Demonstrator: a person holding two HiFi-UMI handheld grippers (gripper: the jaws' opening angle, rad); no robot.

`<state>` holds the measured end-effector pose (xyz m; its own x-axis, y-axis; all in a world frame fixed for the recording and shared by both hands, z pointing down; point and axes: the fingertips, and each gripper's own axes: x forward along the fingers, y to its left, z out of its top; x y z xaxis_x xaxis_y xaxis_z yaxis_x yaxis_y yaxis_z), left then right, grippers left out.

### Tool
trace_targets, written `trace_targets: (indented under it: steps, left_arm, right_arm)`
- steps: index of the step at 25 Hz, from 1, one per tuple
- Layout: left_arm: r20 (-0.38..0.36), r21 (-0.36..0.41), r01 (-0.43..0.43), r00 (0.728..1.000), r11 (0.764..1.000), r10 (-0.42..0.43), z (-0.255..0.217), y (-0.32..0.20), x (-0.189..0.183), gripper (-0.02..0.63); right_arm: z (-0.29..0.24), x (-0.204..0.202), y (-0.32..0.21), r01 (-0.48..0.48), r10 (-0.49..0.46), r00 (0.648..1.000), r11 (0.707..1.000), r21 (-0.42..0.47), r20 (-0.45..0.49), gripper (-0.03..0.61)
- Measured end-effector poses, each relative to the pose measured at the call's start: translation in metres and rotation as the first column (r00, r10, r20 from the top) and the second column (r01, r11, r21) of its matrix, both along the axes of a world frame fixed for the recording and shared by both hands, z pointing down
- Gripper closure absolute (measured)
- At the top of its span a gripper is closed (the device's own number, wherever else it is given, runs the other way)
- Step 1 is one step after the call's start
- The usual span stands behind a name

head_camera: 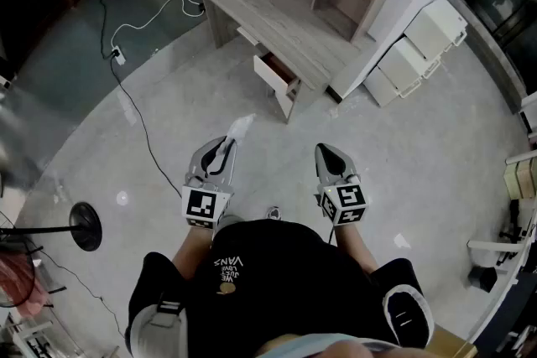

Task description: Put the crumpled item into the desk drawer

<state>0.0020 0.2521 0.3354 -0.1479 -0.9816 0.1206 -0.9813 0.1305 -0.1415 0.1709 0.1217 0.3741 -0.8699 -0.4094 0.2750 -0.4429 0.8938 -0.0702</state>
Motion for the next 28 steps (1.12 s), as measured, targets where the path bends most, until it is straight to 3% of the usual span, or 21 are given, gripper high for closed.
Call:
trace_targets:
  steps: [6,11,13,15,21,28]
  left_arm:
    - [-0.005,-0.005,0.014,1.0,1.0,-0.014,0.002,0.0,0.005,0.518]
    - [-0.019,-0.023,0.009,1.0,1.0,-0.009,0.01,-0.001,-0.003,0.518]
    - [-0.034,-0.027,0.006,0.999,1.0,-0.007,0.018,-0.005,-0.012,0.518]
    - [-0.051,-0.025,-0.004,0.999,1.0,0.002,0.023,-0.013,-0.023,0.518]
    - [-0.064,-0.031,-0.093,0.994,0.995,0.091,0.024,-0.052,-0.062,0.518]
    - [-0.08,-0.064,-0.21,0.975,0.975,0.205,0.034,-0.097,-0.123,0.518]
  right_arm:
    - [-0.009,0.001,0.0,0.022,-0.019,0.995,0.999,-0.026,0.101,0.574]
    - [-0.006,-0.006,-0.005,0.006,-0.002,0.993,0.999,-0.031,0.121,0.569]
    - [-0.004,-0.012,-0.008,-0.001,0.006,0.992,0.999,-0.041,0.124,0.521]
    - [0.001,-0.019,-0.012,-0.012,0.018,0.993,0.999,-0.052,0.118,0.517]
    - [0.009,-0.054,-0.032,-0.073,0.08,0.992,0.995,-0.072,0.098,0.513]
    - [0.029,-0.11,-0.056,-0.158,0.164,0.985,0.983,-0.096,0.055,0.465]
